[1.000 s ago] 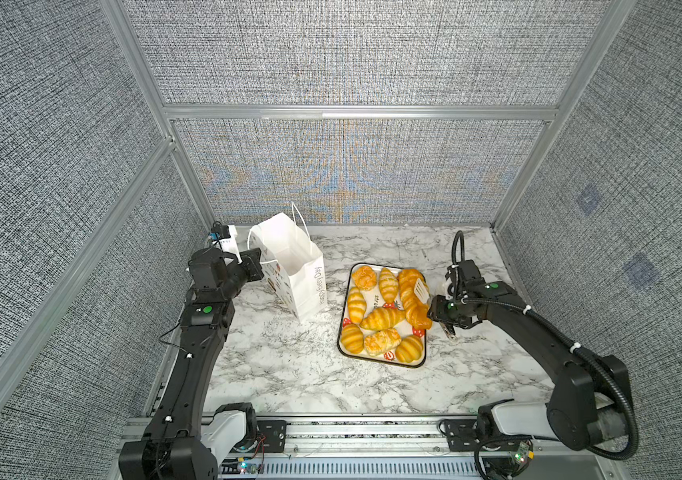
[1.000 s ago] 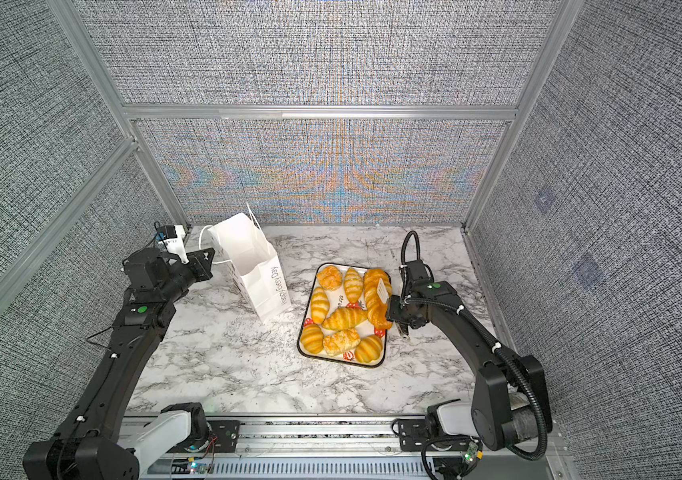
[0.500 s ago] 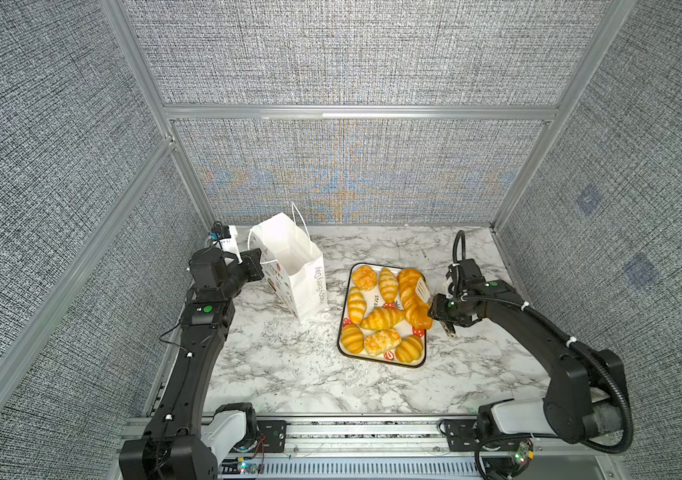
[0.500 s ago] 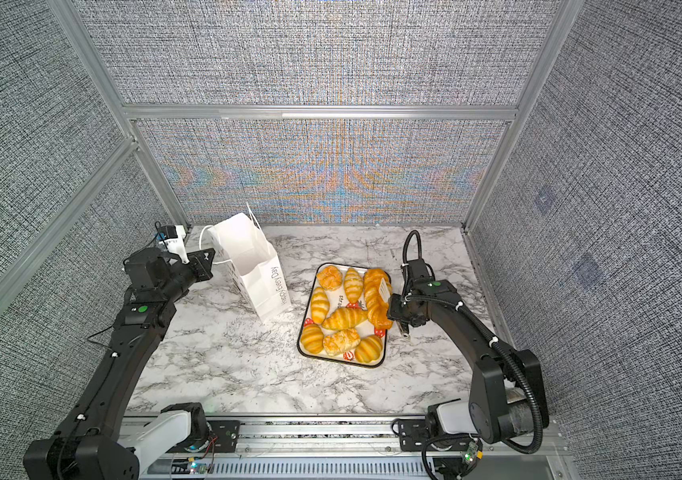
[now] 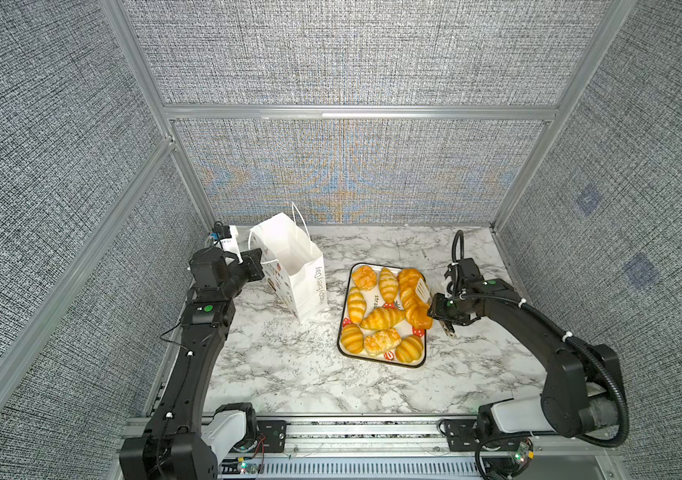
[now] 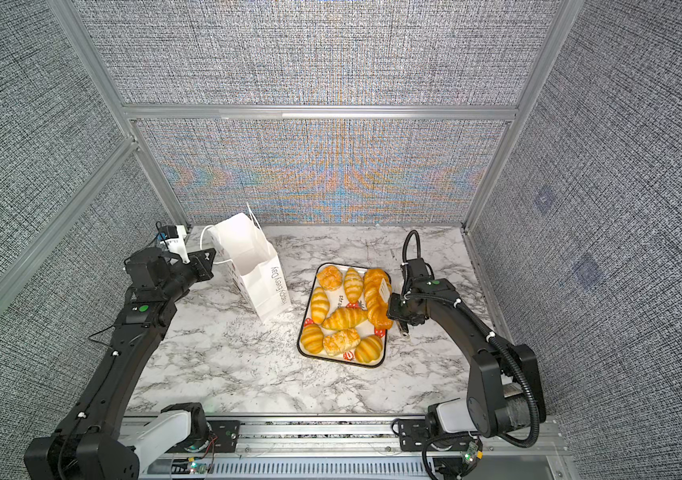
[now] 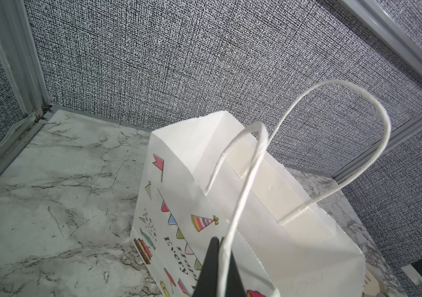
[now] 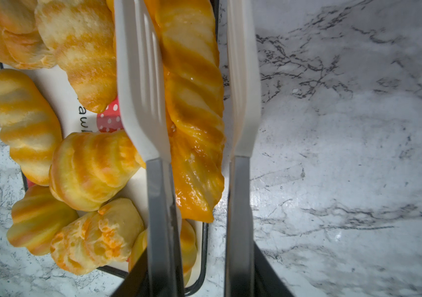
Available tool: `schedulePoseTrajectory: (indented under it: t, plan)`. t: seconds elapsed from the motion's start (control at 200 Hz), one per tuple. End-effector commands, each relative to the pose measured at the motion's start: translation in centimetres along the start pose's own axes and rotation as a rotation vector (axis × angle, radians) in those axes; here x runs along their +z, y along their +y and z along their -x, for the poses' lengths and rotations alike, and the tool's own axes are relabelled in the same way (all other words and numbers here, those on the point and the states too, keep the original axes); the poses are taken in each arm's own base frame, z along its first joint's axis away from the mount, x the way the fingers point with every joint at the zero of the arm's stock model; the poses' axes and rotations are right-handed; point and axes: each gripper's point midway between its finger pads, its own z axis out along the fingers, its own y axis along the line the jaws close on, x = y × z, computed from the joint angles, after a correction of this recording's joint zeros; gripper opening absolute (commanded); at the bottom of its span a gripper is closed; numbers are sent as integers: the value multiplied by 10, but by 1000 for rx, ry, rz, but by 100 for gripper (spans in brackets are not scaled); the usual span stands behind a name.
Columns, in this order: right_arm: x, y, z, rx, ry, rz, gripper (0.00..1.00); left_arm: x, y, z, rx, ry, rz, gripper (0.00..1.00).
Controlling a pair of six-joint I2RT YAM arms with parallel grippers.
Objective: Place the fake bread into the paper bag
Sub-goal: 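Lower the tongs around the long twisted bread and close them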
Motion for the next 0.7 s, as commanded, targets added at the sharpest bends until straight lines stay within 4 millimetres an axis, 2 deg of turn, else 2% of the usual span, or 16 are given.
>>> schedulePoseTrajectory:
  t: [0.0, 0.455, 0.62, 0.695]
  plan:
    - [-1, 3, 3, -5, -11, 9, 44, 0, -3, 4, 1, -18, -14, 0]
    - [0, 4, 2, -5, -7, 18, 44, -1, -3, 5, 1, -19, -13, 0]
    - [-1, 3, 2, -5, -6, 9, 32, -1, -3, 5, 1, -19, -13, 0]
    - [-2, 3, 2, -4, -11, 12, 31, -1, -3, 5, 3, -21, -11, 0]
